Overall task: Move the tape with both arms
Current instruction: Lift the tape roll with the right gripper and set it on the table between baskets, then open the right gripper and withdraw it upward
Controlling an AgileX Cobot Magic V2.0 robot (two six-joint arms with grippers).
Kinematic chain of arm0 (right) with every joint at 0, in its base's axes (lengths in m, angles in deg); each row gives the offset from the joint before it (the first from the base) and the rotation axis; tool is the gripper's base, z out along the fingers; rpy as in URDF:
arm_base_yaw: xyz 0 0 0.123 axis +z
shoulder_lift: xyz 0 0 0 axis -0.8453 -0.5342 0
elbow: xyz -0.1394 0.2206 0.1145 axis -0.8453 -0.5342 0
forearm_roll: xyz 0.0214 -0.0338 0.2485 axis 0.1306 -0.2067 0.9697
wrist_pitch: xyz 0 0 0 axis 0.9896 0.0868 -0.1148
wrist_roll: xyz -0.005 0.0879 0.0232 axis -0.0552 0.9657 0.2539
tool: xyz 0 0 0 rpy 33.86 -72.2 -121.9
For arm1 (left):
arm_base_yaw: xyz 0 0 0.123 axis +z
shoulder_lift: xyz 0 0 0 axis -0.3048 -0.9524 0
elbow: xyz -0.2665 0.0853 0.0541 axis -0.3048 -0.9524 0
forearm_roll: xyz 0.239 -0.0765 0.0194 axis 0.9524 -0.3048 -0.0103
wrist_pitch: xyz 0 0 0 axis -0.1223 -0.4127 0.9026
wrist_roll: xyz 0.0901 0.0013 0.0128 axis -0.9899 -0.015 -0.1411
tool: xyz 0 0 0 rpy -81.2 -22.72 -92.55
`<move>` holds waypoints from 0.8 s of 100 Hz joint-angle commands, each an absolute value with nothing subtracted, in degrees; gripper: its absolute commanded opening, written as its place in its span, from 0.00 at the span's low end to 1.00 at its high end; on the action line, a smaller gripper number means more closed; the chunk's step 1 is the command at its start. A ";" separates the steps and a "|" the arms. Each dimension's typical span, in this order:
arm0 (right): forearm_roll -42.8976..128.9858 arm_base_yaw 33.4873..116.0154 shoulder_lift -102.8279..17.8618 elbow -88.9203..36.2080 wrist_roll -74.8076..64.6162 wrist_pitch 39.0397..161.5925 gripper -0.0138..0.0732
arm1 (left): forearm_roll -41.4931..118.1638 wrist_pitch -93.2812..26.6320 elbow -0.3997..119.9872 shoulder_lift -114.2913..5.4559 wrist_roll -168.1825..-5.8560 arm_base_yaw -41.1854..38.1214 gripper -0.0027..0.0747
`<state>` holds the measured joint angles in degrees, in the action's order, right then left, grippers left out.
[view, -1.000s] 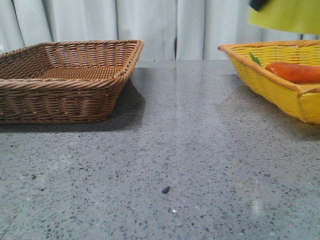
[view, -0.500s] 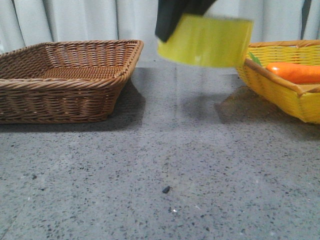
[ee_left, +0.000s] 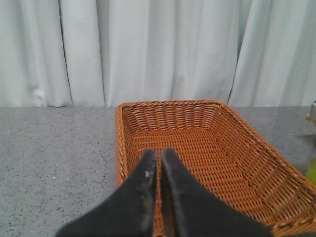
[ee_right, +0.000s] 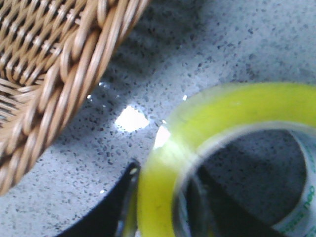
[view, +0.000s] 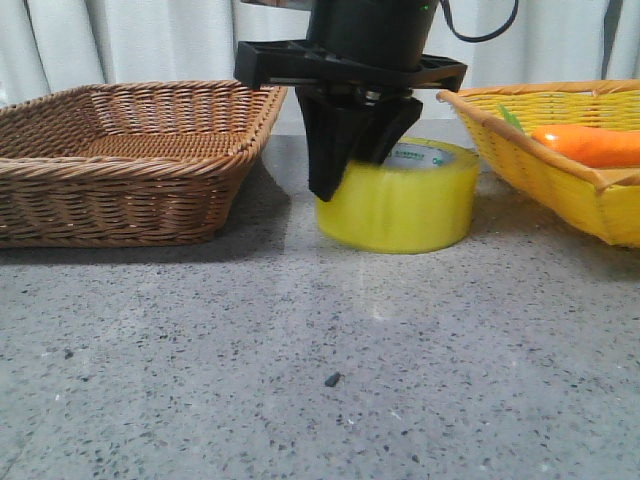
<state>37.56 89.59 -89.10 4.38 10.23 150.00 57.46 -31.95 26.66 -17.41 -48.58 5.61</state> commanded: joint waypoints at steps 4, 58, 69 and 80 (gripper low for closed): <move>37.46 89.44 -86.39 6.47 10.04 149.02 0.41 | 56.95 -29.39 28.62 -18.22 -47.98 5.76 0.01; 36.45 89.44 -68.00 7.60 10.04 145.60 0.07 | 56.95 -28.06 32.09 -24.06 -48.83 -6.43 0.42; 36.45 89.44 -62.47 7.60 10.04 144.29 0.08 | 56.95 -27.62 35.36 -29.89 -49.07 -10.01 0.42; 36.37 89.44 -56.99 6.14 10.04 140.46 0.08 | 56.95 -27.73 39.69 -37.07 -50.15 -14.09 0.42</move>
<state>36.70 89.59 -62.65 5.62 10.23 146.27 57.46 -32.57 34.87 -31.84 -49.54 -11.04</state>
